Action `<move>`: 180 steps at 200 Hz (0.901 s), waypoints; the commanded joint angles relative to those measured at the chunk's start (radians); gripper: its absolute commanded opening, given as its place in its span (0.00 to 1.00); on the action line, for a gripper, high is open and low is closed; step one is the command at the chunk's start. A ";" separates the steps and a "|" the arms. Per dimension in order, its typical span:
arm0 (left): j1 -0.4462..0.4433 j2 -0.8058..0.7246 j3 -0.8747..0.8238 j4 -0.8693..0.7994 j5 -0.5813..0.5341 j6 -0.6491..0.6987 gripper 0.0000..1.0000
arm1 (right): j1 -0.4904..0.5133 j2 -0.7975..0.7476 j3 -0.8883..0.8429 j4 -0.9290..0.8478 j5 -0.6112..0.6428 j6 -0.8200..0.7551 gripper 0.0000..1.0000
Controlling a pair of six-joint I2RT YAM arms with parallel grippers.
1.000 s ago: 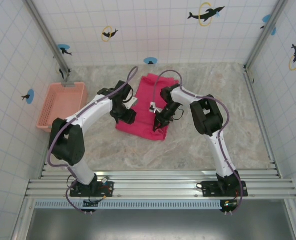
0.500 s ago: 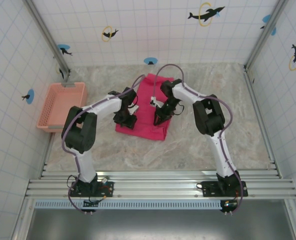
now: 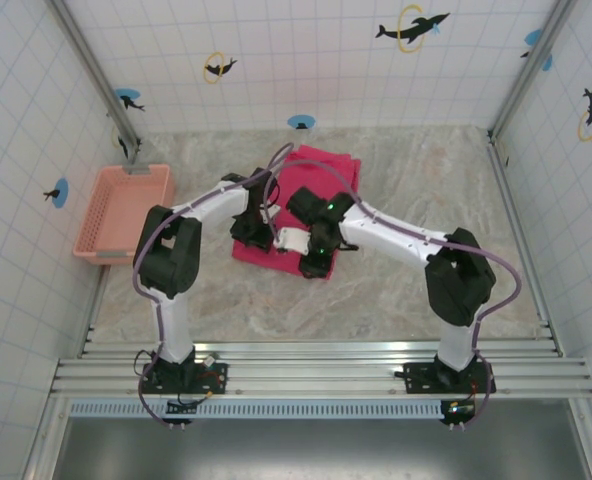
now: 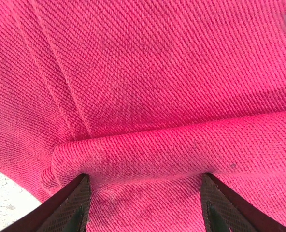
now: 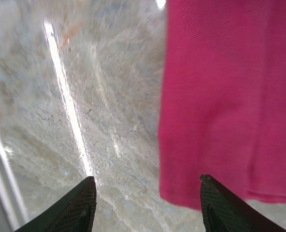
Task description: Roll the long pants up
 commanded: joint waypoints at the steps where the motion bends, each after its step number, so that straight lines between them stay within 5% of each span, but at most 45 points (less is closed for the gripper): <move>1: -0.003 0.027 0.023 -0.015 -0.008 0.039 0.61 | 0.055 0.001 -0.087 0.162 0.212 -0.058 0.60; 71: -0.002 0.019 0.002 -0.039 0.003 0.076 0.62 | 0.108 0.105 -0.188 0.416 0.506 -0.119 0.60; 113: -0.003 0.030 0.020 -0.060 0.007 0.094 0.62 | 0.090 0.215 -0.110 0.349 0.426 -0.103 0.55; 180: 0.001 0.022 0.065 -0.083 -0.007 0.097 0.67 | 0.054 0.236 -0.042 0.203 0.229 -0.074 0.13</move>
